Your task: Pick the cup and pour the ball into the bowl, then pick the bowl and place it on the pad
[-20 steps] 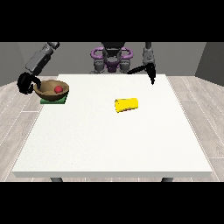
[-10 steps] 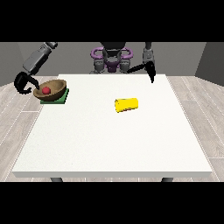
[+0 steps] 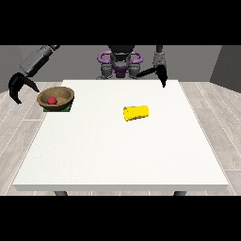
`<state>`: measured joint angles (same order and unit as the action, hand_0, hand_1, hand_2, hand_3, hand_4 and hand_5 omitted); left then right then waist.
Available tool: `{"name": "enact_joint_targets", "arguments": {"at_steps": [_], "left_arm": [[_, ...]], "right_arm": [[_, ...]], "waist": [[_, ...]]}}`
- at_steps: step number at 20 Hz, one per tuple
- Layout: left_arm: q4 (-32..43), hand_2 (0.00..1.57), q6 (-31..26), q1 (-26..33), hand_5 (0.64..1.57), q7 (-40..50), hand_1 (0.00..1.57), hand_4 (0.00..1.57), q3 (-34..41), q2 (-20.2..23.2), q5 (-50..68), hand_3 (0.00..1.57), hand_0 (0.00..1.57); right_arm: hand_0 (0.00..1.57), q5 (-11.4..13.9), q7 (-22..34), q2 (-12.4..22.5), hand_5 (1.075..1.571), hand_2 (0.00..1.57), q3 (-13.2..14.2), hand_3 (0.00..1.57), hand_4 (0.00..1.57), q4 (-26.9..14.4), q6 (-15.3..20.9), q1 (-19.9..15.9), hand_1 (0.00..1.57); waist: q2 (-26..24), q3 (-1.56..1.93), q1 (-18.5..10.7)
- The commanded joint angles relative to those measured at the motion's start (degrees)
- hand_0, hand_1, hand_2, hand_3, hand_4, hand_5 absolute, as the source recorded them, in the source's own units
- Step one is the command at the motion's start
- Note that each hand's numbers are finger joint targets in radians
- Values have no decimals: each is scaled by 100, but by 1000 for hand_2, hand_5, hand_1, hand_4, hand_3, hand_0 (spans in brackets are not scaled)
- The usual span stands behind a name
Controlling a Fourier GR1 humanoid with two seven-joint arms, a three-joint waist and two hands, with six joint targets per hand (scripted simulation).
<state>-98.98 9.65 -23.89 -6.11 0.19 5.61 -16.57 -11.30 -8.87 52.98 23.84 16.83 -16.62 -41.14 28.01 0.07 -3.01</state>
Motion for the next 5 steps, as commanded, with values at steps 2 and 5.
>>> {"name": "enact_joint_targets", "arguments": {"at_steps": [2,5], "left_arm": [[-375,0,-5,311,1569,15,0,0,-97,-70,19,0,0],[310,0,-85,136,1569,102,0,0,266,76,202,0,0]], "right_arm": [[0,-91,-19,327,1504,256,136,213,0,-66,-272,-40,0],[0,-356,729,881,1503,189,246,288,0,39,-1291,-351,0]], "waist": [[-17,3,104],[-563,-7,301]]}}
